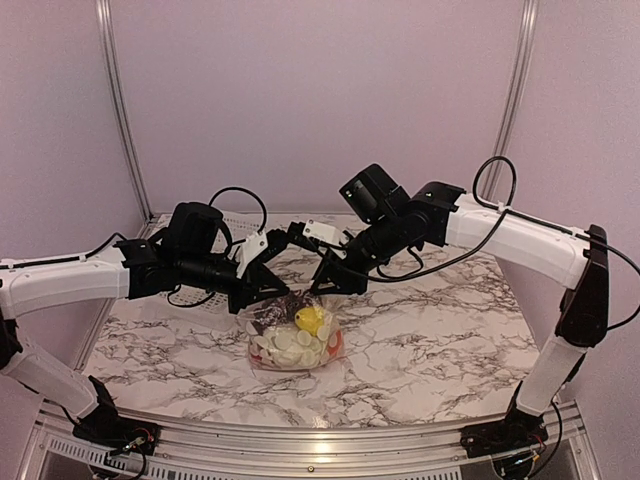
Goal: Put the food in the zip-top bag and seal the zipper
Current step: Zip the zipper on the zipper food storage bag.
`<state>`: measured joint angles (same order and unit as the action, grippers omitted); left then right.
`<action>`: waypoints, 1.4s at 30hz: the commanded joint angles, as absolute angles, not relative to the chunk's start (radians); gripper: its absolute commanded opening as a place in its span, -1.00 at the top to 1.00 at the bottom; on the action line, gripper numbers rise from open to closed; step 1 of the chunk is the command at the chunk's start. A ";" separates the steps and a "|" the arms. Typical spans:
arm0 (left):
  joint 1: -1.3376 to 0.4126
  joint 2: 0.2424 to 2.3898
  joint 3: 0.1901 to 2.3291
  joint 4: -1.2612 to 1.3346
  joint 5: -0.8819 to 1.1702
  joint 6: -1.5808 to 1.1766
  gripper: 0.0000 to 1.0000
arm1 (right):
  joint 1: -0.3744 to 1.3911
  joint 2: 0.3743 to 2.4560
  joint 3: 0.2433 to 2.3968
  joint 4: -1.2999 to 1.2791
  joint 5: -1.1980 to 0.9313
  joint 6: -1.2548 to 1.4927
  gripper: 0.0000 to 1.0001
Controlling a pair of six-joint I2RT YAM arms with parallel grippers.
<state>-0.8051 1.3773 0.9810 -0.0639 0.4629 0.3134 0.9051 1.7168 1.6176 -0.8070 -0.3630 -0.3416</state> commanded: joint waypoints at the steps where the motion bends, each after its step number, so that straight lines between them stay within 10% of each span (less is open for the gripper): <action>1: -0.810 1.378 1.013 -0.065 0.518 0.291 1.00 | 0.902 1.732 1.645 -0.782 -0.387 -0.347 0.56; 13: -0.802 1.382 1.006 -0.061 0.523 0.278 1.00 | 0.895 1.712 1.641 -0.798 -0.383 -0.373 0.94; 42: -0.739 1.348 0.991 -0.139 0.481 0.337 1.00 | 0.789 1.519 1.466 -0.821 -0.264 -0.425 0.84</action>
<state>-0.7559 1.3750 0.9817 -0.0689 0.5087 0.3229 0.8146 1.5703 1.4746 -0.7837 -0.3454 -0.4057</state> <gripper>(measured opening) 0.023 0.079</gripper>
